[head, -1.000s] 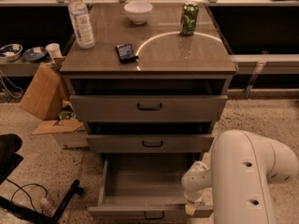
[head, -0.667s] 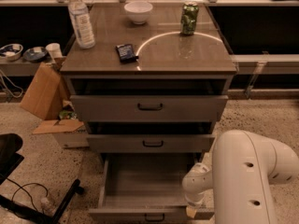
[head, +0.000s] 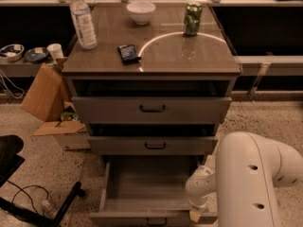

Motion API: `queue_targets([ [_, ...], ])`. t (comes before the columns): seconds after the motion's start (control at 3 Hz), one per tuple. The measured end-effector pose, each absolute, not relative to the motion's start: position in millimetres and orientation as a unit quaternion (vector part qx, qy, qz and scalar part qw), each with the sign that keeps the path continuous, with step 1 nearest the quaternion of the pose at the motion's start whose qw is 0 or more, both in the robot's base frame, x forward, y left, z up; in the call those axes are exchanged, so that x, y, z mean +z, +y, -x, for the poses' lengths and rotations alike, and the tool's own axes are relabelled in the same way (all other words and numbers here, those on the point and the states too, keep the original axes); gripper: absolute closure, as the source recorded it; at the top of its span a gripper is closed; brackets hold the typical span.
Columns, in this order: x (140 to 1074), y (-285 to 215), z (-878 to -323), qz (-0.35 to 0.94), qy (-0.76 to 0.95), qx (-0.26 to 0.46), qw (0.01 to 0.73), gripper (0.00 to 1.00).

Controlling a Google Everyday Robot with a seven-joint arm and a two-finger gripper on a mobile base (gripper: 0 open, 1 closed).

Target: Open bottom drawer

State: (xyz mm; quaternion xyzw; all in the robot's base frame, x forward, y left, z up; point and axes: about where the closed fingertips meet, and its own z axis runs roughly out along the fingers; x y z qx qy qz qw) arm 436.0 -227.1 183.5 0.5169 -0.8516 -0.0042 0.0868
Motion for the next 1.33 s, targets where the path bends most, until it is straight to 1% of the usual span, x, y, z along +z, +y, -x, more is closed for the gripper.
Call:
queue_targets([
  [1.0,185,-225,-431,-0.507,-0.857,-0.002,0.096,1.0],
  [1.33,182,-230,-420,-0.503,-0.857,-0.005,0.111,1.0],
])
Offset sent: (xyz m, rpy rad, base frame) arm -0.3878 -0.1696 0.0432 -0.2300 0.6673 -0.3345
